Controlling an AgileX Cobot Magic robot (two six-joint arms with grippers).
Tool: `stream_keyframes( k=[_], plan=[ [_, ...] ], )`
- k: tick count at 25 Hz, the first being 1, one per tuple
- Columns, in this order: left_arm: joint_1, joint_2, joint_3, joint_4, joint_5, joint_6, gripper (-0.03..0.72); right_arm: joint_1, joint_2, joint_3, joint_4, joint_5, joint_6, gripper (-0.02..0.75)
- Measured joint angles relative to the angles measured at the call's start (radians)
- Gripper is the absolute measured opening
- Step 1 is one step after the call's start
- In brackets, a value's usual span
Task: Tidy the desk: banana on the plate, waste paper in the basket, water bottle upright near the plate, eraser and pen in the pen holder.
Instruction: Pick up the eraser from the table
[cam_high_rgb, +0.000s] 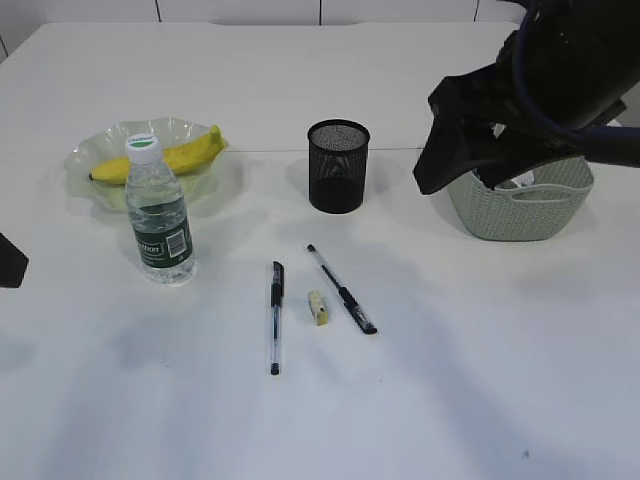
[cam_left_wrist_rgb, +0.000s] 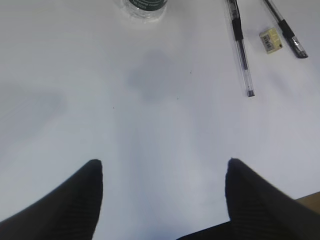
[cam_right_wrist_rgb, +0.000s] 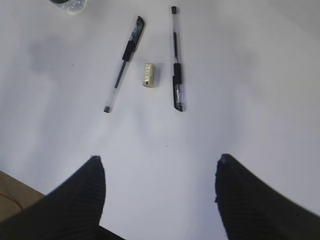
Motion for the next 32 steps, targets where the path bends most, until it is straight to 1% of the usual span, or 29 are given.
stream_keyframes(
  k=[3,5,7,9,13,20,26,32],
  plan=[
    [0.028,0.056,0.0,-0.013,-0.004,0.002,0.538,0.0,0.0,0.0,0.03,0.0,0.009,0.494],
    [0.065,0.095,0.0,-0.024,-0.014,0.002,0.538,0.01,0.011,-0.014,0.027,0.01,0.016,0.491],
    [0.093,0.11,0.0,-0.026,-0.015,0.004,0.538,0.04,0.044,-0.048,0.013,0.034,0.033,0.491],
    [0.106,0.111,0.0,-0.023,-0.015,0.004,0.538,0.075,0.091,-0.088,-0.011,0.049,0.059,0.49],
    [0.109,0.097,0.0,-0.013,-0.018,0.004,0.538,0.114,0.214,-0.174,-0.033,0.067,0.127,0.487],
    [0.109,0.083,-0.002,0.021,-0.009,0.004,0.538,0.115,0.418,-0.299,-0.039,0.129,0.168,0.486],
    [0.109,0.083,-0.002,0.021,-0.007,0.004,0.538,0.123,0.529,-0.388,-0.039,0.138,0.183,0.486],
    [0.109,0.083,-0.002,0.021,-0.008,0.004,0.538,0.157,0.603,-0.429,-0.063,0.14,0.2,0.486]
  ],
)
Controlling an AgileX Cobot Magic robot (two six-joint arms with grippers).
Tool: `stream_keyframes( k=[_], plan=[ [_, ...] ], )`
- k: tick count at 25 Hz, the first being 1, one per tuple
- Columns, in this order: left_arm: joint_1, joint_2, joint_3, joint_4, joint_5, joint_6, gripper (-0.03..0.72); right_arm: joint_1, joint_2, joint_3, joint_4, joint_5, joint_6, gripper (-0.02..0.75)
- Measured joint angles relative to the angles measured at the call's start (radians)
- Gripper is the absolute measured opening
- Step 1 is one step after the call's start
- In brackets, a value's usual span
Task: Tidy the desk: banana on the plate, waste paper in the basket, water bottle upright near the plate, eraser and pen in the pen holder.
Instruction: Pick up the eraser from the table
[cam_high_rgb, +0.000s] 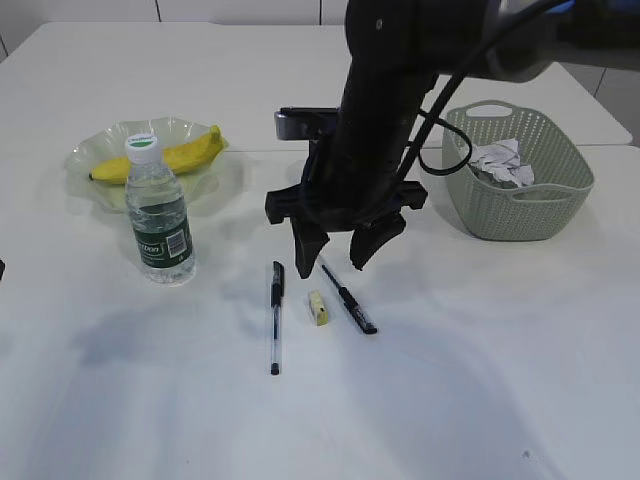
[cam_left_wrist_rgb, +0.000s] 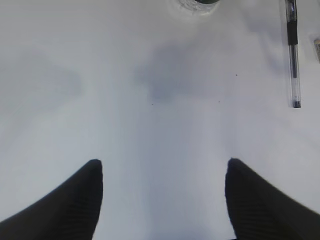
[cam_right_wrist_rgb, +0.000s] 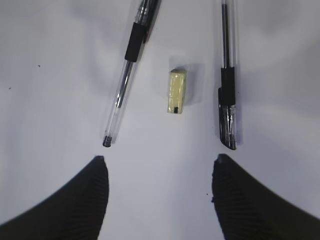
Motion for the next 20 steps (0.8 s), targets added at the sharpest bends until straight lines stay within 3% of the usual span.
stream_keyframes(
  k=[5,20],
  plan=[
    [0.0,0.0,0.0,0.0,0.0,0.0,0.538,0.032,0.047,-0.032,-0.06,0.0,0.045,0.486],
    [0.0,0.0,0.0,0.0,0.0,0.0,0.53,0.037,0.152,-0.059,-0.069,-0.011,0.099,0.485]
  ],
)
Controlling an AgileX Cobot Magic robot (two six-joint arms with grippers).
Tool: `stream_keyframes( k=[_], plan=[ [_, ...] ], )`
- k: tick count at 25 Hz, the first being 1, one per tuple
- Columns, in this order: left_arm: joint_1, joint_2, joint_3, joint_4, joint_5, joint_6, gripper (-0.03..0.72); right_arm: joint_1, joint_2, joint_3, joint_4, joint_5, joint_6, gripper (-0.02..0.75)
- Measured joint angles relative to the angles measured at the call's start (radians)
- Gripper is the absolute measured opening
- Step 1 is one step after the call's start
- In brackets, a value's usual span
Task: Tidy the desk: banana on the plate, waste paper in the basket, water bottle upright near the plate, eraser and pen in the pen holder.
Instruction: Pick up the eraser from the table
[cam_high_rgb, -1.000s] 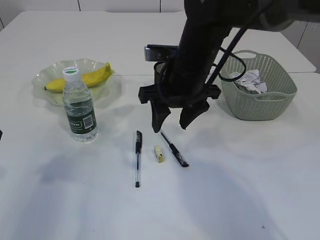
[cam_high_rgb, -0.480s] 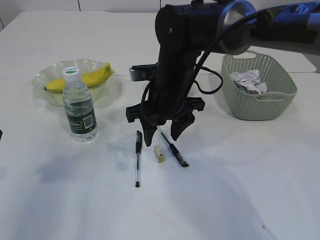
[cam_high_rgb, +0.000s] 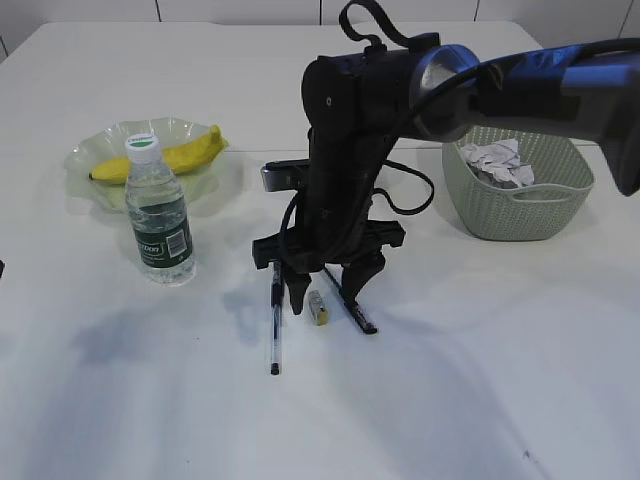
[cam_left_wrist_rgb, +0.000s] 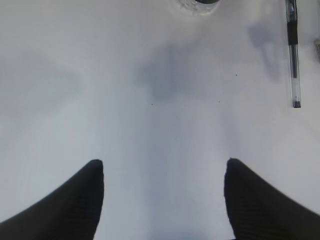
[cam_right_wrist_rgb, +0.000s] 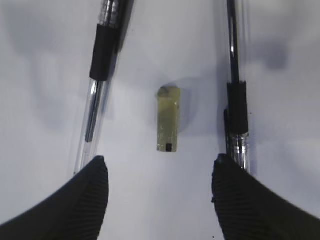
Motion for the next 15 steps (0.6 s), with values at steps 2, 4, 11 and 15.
stream_keyframes(
  k=[2,4,11,15],
  plan=[
    [0.0,0.0,0.0,0.0,0.0,0.0,0.524,0.0,0.001,0.0,0.0,-0.014,0.002,0.485],
    [0.0,0.0,0.0,0.0,0.0,0.0,0.519,0.0,0.001,-0.002,0.0,-0.02,0.004,0.485],
    [0.0,0.0,0.0,0.0,0.0,0.0,0.516,0.0,0.025,-0.006,0.002,-0.031,0.01,0.485],
    [0.0,0.0,0.0,0.0,0.0,0.0,0.51,0.0,0.027,-0.006,-0.001,-0.044,0.014,0.485]
  ],
)
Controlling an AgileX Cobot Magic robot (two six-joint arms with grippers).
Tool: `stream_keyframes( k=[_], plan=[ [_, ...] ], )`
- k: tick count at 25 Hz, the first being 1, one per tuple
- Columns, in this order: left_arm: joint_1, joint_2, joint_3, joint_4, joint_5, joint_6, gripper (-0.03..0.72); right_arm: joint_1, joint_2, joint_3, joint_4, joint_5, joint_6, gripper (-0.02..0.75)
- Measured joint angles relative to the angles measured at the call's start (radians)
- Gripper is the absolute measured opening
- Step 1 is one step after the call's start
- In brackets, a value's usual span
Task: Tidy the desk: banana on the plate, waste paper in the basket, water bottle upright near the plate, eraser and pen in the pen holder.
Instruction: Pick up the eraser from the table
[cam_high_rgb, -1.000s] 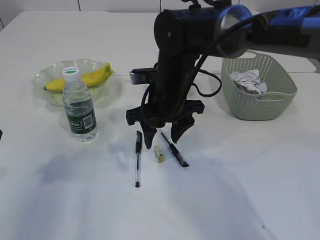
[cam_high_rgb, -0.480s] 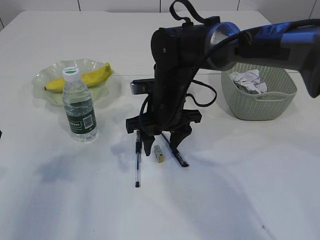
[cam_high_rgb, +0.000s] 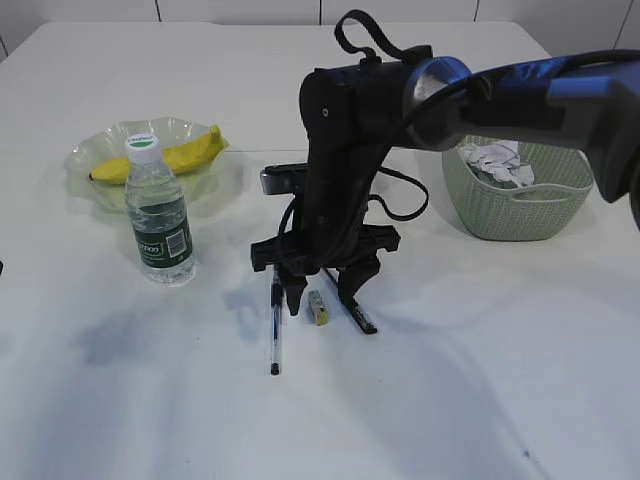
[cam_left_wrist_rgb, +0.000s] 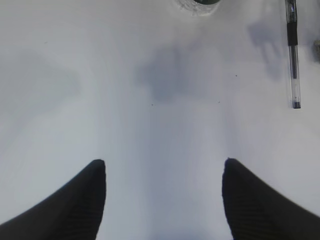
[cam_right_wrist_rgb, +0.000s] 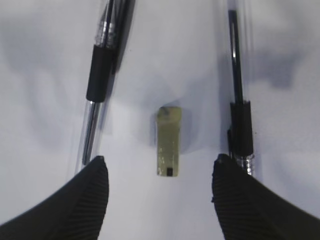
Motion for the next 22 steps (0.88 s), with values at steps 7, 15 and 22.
stream_keyframes(
  k=[7,15,22],
  plan=[
    [0.0,0.0,0.0,0.0,-0.002,0.0,0.508,0.0,0.004,-0.002,-0.003,-0.016,0.004,0.485],
    [0.0,0.0,0.0,0.0,-0.005,0.0,0.499,0.0,0.004,-0.002,-0.018,-0.032,0.004,0.485],
    [0.0,0.0,0.0,0.0,-0.011,0.0,0.496,0.0,0.006,-0.002,-0.025,-0.032,0.006,0.485]
  ],
)
